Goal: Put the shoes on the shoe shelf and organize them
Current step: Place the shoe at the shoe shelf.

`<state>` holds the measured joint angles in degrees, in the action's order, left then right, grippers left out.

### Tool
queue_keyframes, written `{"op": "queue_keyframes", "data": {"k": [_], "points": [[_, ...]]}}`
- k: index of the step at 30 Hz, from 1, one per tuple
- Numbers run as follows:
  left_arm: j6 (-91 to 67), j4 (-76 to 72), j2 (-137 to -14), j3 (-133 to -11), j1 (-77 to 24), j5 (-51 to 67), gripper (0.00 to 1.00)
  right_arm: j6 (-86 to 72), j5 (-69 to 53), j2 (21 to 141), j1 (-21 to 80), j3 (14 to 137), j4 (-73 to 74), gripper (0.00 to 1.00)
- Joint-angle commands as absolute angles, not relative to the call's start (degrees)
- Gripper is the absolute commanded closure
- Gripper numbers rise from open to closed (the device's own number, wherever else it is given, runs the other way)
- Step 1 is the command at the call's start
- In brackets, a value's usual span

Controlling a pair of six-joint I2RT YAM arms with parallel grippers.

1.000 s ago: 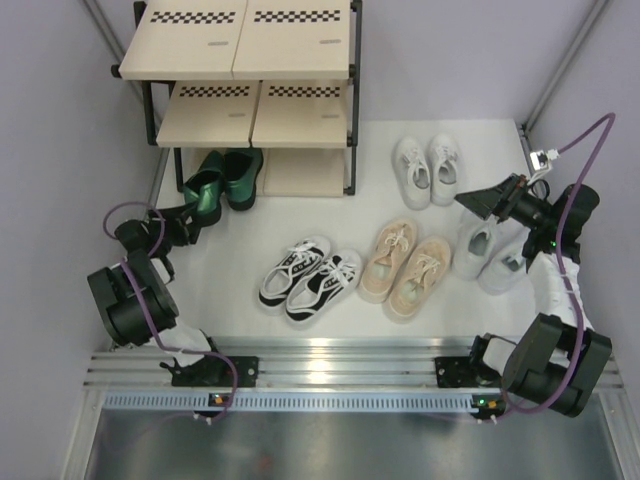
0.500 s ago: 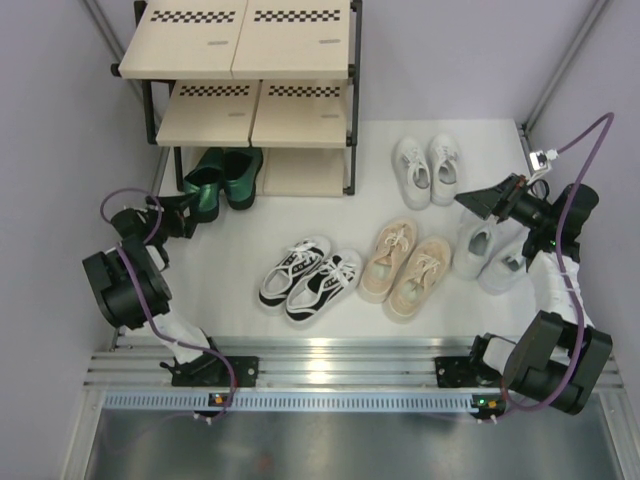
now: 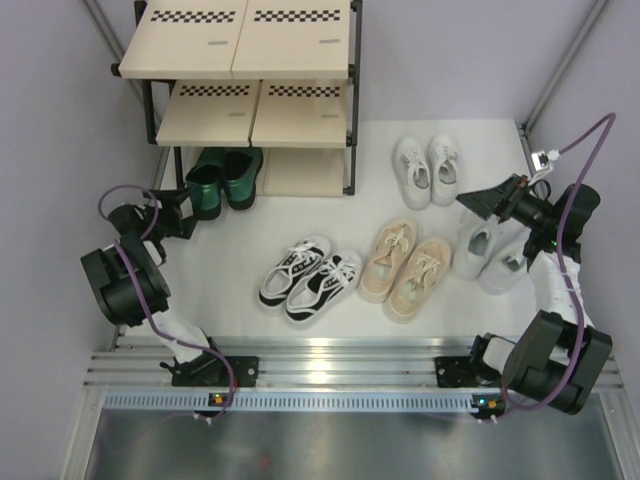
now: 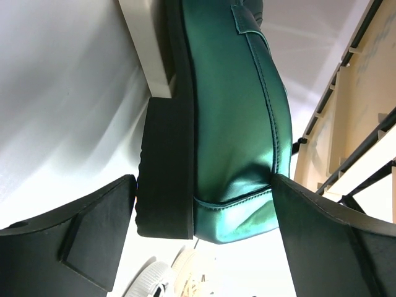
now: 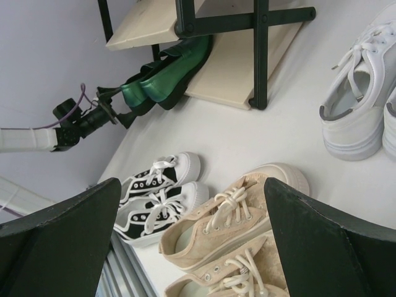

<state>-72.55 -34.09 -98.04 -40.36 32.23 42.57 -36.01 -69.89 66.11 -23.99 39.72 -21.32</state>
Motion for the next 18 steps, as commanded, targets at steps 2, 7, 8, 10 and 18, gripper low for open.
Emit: {"op": "queue_keyframes", "data": {"k": [2,7,8,10,18], "points": [[-68.57,-28.25,-95.37,-44.47,32.43,39.21,0.04,-34.01,-70.05,64.78,-25.31,39.73,-22.5,0.01],[-62.67,-18.46,-93.16,-46.76,32.43,34.54,0.04,-33.93,-70.05,64.77,-25.49,39.81,-22.41,0.01],[-62.93,-18.37,-93.51,-47.19,32.43,34.98,0.04,-34.1,-70.14,64.78,-25.58,39.81,-22.5,0.0],[-63.37,-18.37,-94.92,-47.55,32.34,35.68,0.06,-34.01,-70.14,64.78,-25.49,39.73,-22.41,0.01],[-65.13,-18.37,-99.66,-50.44,32.17,36.92,0.27,-33.84,-69.96,65.39,-25.66,39.9,-22.41,0.01]]}}
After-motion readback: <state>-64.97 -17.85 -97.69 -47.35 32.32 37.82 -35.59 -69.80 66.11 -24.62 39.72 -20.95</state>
